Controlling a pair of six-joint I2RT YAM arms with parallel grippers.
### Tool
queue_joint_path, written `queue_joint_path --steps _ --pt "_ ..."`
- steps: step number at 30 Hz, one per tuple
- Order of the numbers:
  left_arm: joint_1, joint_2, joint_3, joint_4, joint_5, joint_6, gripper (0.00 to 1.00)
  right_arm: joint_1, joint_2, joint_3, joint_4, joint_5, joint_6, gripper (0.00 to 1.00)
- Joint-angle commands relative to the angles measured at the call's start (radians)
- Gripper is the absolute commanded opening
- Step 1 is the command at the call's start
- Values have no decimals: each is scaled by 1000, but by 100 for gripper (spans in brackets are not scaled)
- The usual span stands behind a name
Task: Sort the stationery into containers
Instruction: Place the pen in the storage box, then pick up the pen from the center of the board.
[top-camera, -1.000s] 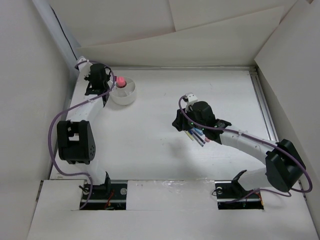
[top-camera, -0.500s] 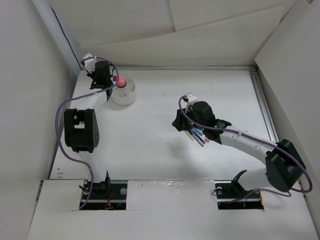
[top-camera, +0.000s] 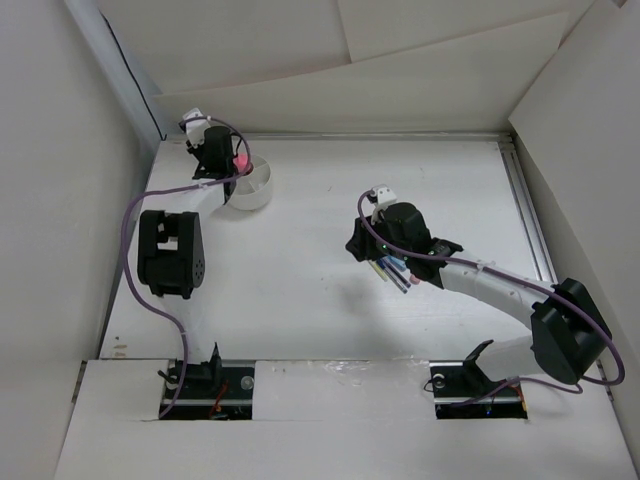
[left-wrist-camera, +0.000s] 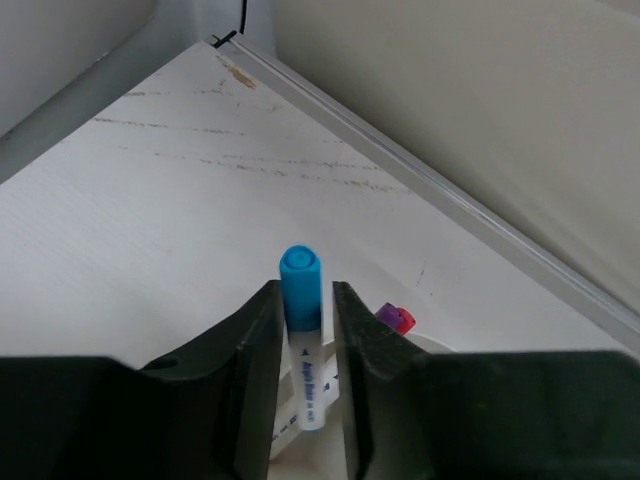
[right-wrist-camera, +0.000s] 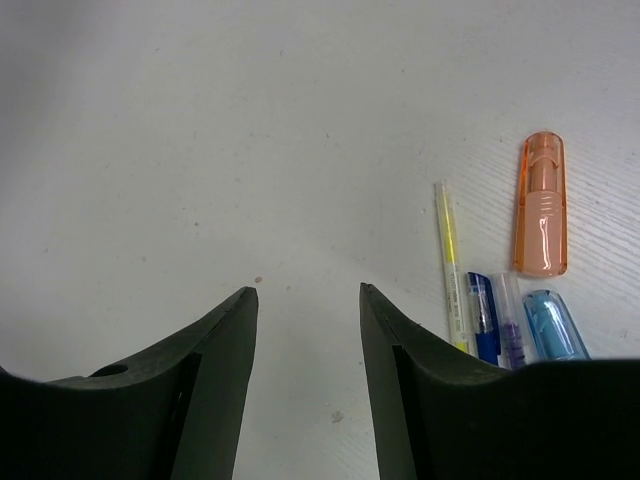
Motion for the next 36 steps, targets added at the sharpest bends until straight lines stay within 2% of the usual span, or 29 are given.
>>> queue_joint_path --steps 1,4,7,11,12,15,16,17,19,20,22,23,26,27,28,29,33,36 --pt "4 -28 6 56 -5 12 24 8 -17 4 52 27 6 51" --pt "4 -51 -14 65 -5 12 35 8 -17 4 52 27 6 52" --pt "4 -86 -24 65 4 12 48 8 -17 4 52 45 6 58" --pt "4 -179 -47 65 39 -12 51 8 -27 -5 52 73 6 59" --pt "4 -201 -47 74 56 -26 47 8 -37 -5 52 99 15 59" --pt "-9 -308 -95 74 105 -84 37 8 -37 -5 16 166 35 35" --pt "-9 -339 -148 91 122 -102 33 -4 -26 6 7 182 44 25" --pt "-25 -370 -179 117 139 -144 29 -4 -26 6 -14 194 53 9" --pt "-88 -462 -249 143 148 -181 20 -29 -15 6 -33 214 70 0" --pt "-120 -488 -335 189 148 -193 18 -29 -15 6 -42 214 85 0" --pt "-188 -543 -403 205 148 -225 17 -38 -3 6 -71 223 111 0" --pt "-264 -552 -462 218 148 -225 17 -38 -3 6 -71 223 112 0" --pt "-405 -572 -530 241 148 -235 16 -38 -3 -19 -111 243 138 20" --pt "-435 -572 -567 241 148 -235 16 -38 -3 -34 -120 243 147 30" --pt "-461 -572 -586 251 165 -235 16 -38 -3 -34 -134 243 147 33" --pt "-492 -582 -599 251 200 -235 16 -47 -12 -46 -145 243 147 35" --pt "-501 -629 -684 251 326 -241 16 -47 -21 -92 -157 191 147 35" --pt "-501 -689 -759 251 373 -232 16 -47 -31 -157 -157 191 158 31"
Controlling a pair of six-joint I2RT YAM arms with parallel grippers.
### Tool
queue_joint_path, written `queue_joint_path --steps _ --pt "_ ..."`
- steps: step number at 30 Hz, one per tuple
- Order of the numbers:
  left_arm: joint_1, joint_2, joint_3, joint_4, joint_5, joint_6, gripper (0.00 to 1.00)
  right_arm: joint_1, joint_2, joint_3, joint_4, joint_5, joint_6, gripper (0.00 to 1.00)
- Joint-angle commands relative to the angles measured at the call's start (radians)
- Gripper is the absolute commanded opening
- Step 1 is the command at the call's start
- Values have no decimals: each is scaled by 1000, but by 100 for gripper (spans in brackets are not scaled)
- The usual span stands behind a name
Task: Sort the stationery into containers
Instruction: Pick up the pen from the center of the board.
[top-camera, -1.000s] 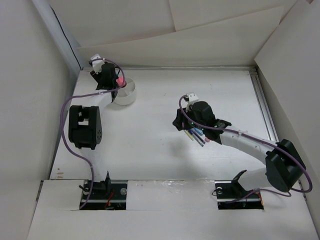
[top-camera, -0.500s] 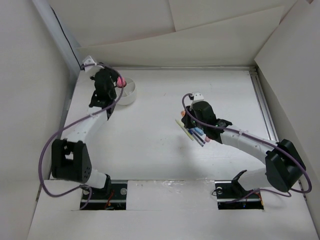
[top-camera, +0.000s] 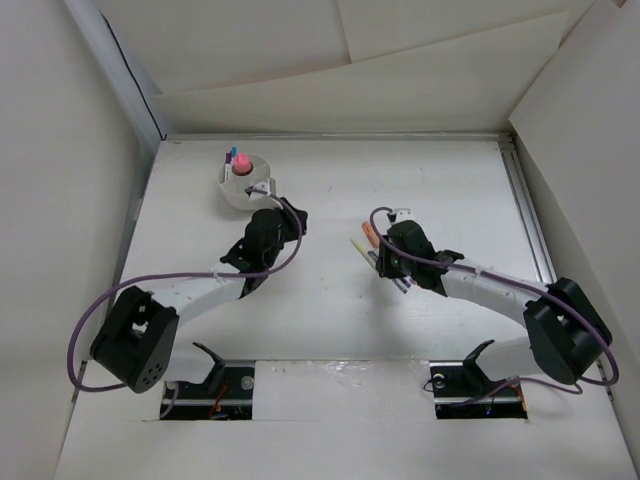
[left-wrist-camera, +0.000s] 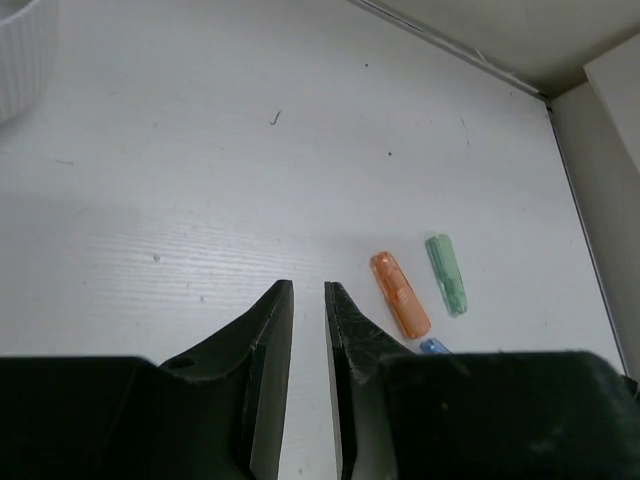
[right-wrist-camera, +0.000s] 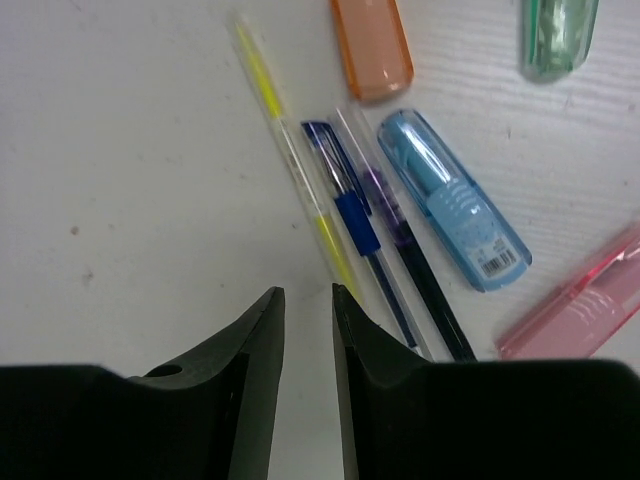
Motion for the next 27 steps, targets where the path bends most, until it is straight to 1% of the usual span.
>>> queue_joint_path --steps 1,4,6,10,18,19,21,24,25,26,27 --pt "7 -115 -50 55 97 -4 16 -6 -30 -40 -11 -14 31 31" --pt "7 -147 -69 55 131 7 17 -6 -18 -40 -11 -14 31 31" --pt "7 -156 -69 55 144 19 17 -6 8 -28 -11 -23 31 37" --pt "7 -156 -89 55 154 41 18 -6 59 10 -20 -34 22 42" --pt "7 -156 -109 78 200 50 20 3 138 41 -30 0 22 42" --pt "7 -156 -109 78 200 50 20 4 139 50 -21 10 31 40" --pt "7 -166 -109 78 200 50 20 4 151 50 -20 11 31 39" --pt "7 -176 -118 78 200 59 20 22 175 70 -8 11 22 39" --pt "7 -176 -118 78 200 59 20 33 192 70 -8 20 22 36" --pt "7 -176 -118 78 200 59 20 33 206 81 -8 29 22 27" --pt "7 -176 -118 78 200 59 20 43 206 81 1 29 22 23"
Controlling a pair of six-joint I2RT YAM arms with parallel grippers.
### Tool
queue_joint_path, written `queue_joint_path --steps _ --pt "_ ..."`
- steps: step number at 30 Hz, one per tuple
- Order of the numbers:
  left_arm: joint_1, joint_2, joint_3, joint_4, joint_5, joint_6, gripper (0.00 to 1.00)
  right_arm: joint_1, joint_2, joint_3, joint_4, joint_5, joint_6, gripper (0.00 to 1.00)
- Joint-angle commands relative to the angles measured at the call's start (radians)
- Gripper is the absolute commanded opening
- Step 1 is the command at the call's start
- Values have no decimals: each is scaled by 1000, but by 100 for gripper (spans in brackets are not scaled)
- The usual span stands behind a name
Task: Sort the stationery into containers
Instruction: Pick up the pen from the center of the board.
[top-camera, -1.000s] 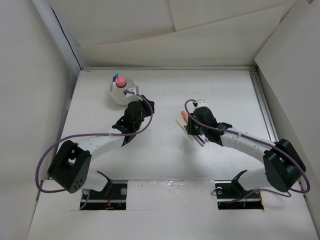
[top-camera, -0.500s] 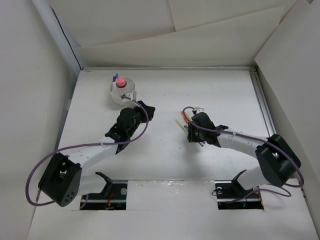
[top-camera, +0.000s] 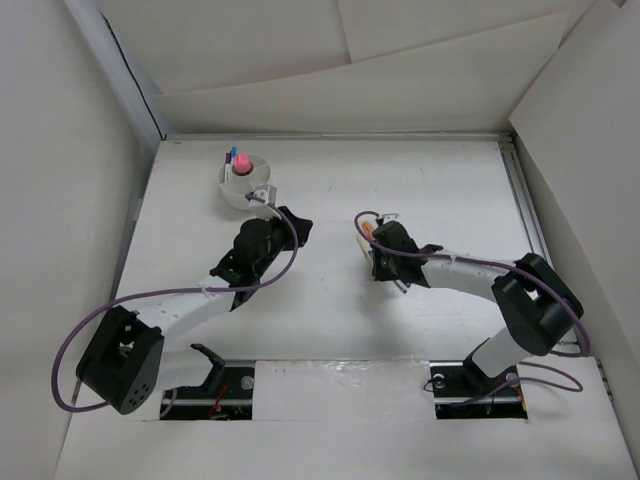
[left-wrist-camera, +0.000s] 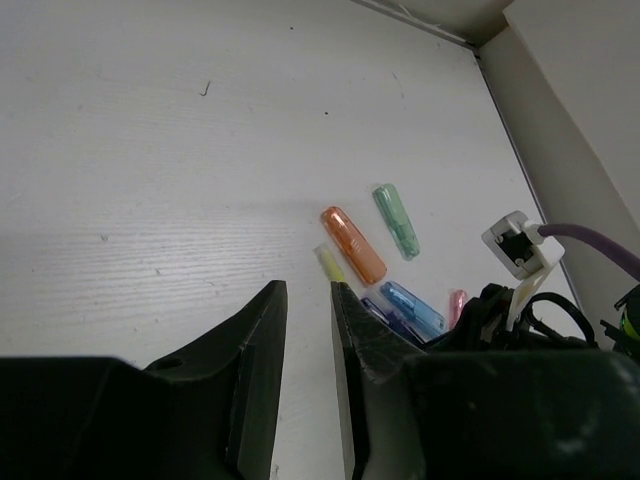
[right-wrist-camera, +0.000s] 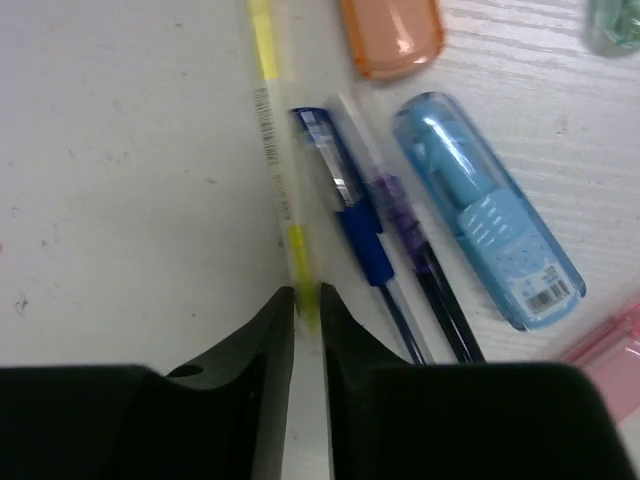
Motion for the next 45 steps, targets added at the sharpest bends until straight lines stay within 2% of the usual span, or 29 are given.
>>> queue_joint_path --steps 1,3,6,12,16,22,25,34,42,45 --pt "2 -45 -5 48 15 18 22 39 23 35 27 35 3 19" --pt "2 -46 -5 26 15 18 23 50 32 35 55 44 3 8" --pt "2 -55 15 -10 6 18 24 61 32 45 64 35 -6 0" --pt "2 -64 25 -40 -28 9 25 111 -11 82 64 3 -53 0" --pt "2 -64 25 -40 5 -2 33 122 -54 122 98 -56 -76 0" --pt "2 -6 35 -12 58 -13 48 131 -43 174 155 -154 -86 0" --pt "2 26 56 -12 67 -13 52 131 -23 223 164 -186 -86 0" --pt "42 59 56 -3 96 -49 51 180 -14 246 191 -247 -86 0" --pt "42 79 65 -3 43 -50 39 199 -28 246 211 -257 -86 0" --pt "42 88 65 14 32 -50 29 199 -52 234 222 -266 -86 0"
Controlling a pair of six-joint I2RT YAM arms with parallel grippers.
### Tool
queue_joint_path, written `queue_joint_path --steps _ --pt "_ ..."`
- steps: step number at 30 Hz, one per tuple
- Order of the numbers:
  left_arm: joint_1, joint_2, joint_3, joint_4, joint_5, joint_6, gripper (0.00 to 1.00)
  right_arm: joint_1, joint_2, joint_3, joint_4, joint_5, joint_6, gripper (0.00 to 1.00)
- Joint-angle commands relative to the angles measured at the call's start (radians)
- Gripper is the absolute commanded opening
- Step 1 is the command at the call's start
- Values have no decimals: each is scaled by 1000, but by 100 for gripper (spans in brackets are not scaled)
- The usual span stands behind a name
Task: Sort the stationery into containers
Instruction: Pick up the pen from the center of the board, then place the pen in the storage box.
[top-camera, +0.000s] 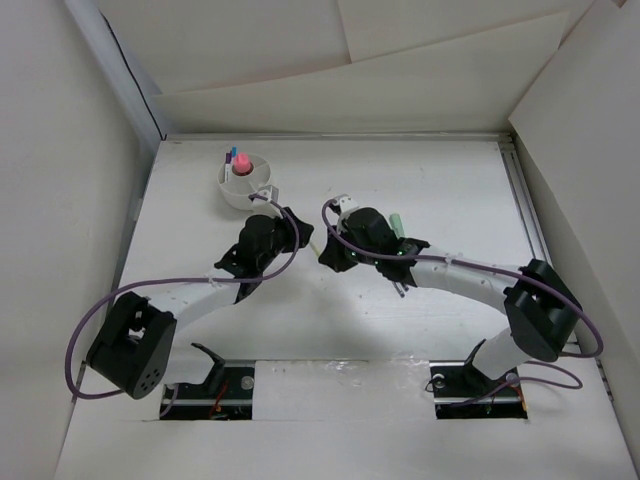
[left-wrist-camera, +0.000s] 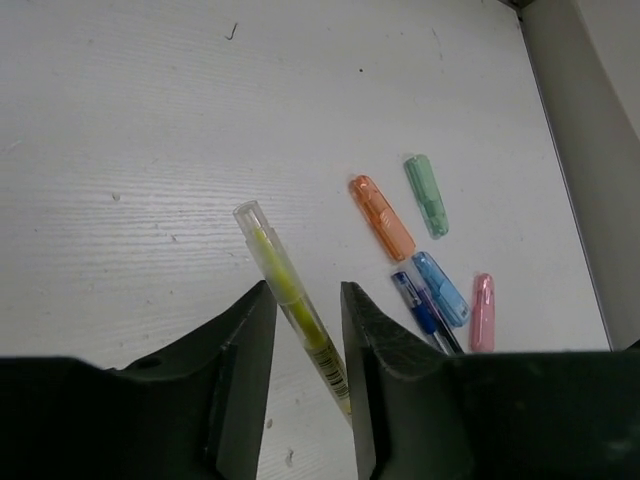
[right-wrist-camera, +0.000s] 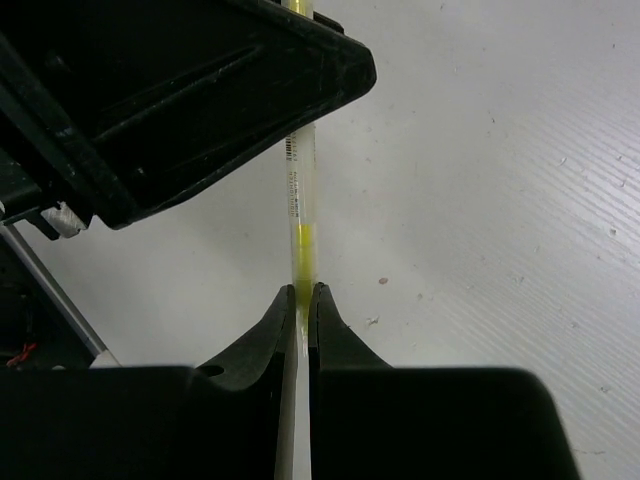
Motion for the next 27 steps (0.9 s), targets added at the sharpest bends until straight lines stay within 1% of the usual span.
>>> queue_joint_path --steps 1,2,5,6,7,9,10,12,14,16,18,22,27 --pt "2 0 42 60 -22 -14 27 11 -36 12 77 -22 -10 0" --pt "2 0 42 60 -22 -14 21 11 -47 12 77 -22 -10 0" --pt "2 0 42 60 -22 -14 9 11 -56 1 77 -13 -10 0" --pt "2 0 53 60 -22 -23 2 11 -56 1 77 -4 -19 0" --pt "2 0 62 50 -22 -23 1 11 -65 1 77 -4 -19 5" --pt "2 0 73 37 -56 -23 0 11 -77 1 77 7 -29 18" --pt "2 -11 85 14 -70 -23 0 11 -94 1 77 7 -30 30" --pt "2 -20 97 2 -108 -23 0 11 -119 1 77 30 -48 39" --pt "2 -29 120 -19 -137 -23 0 11 -157 -8 77 45 -57 47" --pt "2 -29 130 -29 -174 -23 0 11 -183 -20 67 62 -57 49" --pt "2 -29 150 -39 -208 -23 0 11 -217 -48 66 76 -71 49" --pt "11 -51 188 -87 -342 -12 0 11 -240 -82 66 108 -80 51" --pt "11 -62 232 -127 -467 8 0 2 -271 -123 66 131 -71 51"
